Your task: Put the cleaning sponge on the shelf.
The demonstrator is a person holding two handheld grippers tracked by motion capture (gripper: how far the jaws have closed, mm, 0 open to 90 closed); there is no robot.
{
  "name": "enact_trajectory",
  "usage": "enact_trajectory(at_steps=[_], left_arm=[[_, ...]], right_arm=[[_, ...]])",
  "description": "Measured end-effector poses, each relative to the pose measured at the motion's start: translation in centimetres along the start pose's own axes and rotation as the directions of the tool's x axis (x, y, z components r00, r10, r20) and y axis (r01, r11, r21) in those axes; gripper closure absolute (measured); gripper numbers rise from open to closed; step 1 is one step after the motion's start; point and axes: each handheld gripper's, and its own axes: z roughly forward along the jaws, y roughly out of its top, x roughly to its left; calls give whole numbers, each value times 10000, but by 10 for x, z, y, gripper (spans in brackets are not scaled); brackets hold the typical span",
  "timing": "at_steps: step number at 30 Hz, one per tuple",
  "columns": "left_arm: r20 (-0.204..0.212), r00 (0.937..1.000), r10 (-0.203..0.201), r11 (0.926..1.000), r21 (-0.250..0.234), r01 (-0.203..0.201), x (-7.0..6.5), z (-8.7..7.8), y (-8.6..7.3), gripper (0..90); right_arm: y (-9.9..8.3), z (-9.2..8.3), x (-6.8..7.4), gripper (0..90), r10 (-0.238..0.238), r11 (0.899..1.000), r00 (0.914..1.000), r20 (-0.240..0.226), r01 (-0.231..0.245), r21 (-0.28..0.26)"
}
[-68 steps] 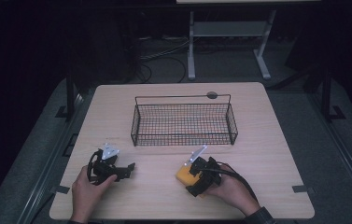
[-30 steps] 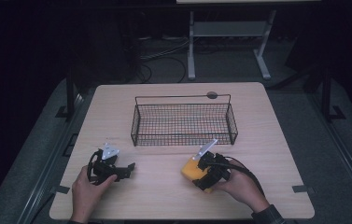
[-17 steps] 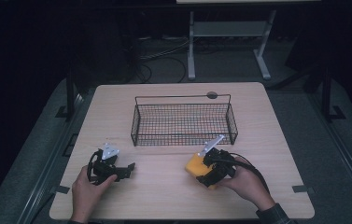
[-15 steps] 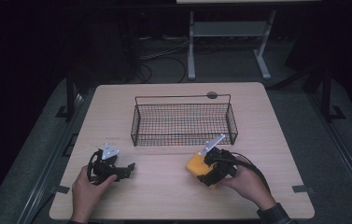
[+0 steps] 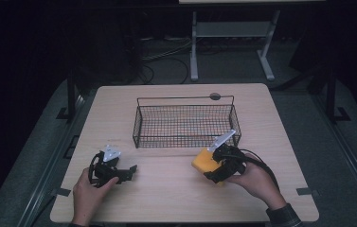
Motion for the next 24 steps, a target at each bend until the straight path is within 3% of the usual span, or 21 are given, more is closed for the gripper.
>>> enact_trajectory(at_steps=[16,24], left_arm=[[-9,10000,-46,10000,-44,46,0,0,0,125],[-9,10000,-45,10000,-49,45,0,0,0,125]], right_arm=[[5,-24,-21,238,319,9978,9989,342,-298,-588],[7,-30,-33,238,456,9972,9984,339,-435,-610]])
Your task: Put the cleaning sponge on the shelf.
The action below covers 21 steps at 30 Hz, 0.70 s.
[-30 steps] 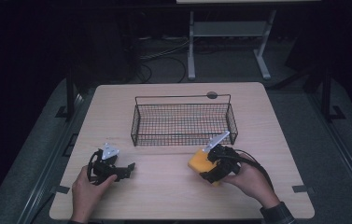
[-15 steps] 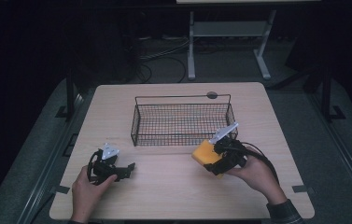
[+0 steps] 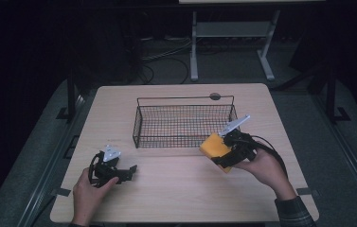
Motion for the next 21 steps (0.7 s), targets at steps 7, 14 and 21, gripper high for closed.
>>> enact_trajectory(at_steps=[7,14,21], left_arm=[[-10,10000,27,10000,23,-27,0,0,0,125],[-10,10000,30,10000,25,-30,0,0,0,125],[-9,10000,29,10000,29,-29,0,0,0,125]], right_arm=[[0,-3,-11,238,158,9999,9999,36,-158,27],[5,-7,-19,238,164,9998,9996,215,-167,100],[13,-8,-29,238,215,9996,9991,366,-221,166]])
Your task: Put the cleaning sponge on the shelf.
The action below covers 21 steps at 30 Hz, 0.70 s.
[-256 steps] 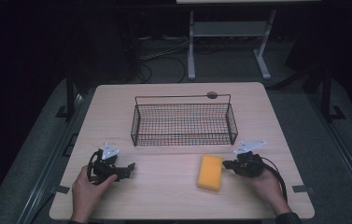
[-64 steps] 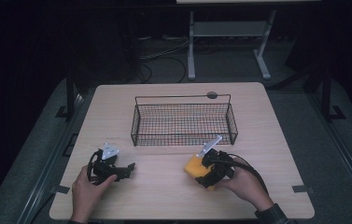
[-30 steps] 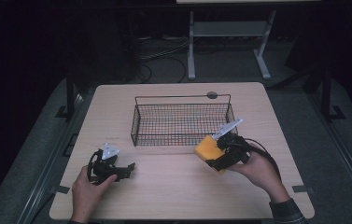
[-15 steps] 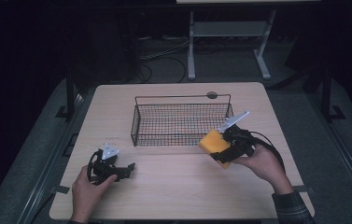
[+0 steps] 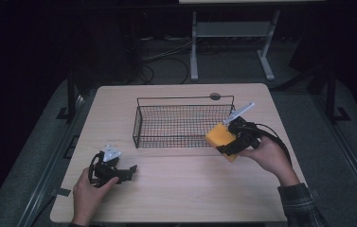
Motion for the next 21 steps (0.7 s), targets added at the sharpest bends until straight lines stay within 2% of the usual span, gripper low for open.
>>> enact_trajectory(at_steps=[21], left_arm=[[-1,10000,5,10000,-3,-5,0,0,0,125]], right_arm=[[22,4,-28,238,70,9996,9996,287,-78,271]])
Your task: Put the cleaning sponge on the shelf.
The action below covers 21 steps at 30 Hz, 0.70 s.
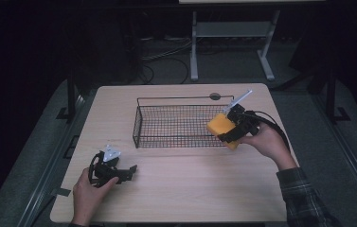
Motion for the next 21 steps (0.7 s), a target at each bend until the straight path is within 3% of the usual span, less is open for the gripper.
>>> enact_trajectory(at_steps=[21], left_arm=[[13,10000,4,10000,24,-4,0,0,0,125]], right_arm=[[20,12,-24,237,93,10000,9999,94,-93,16]])
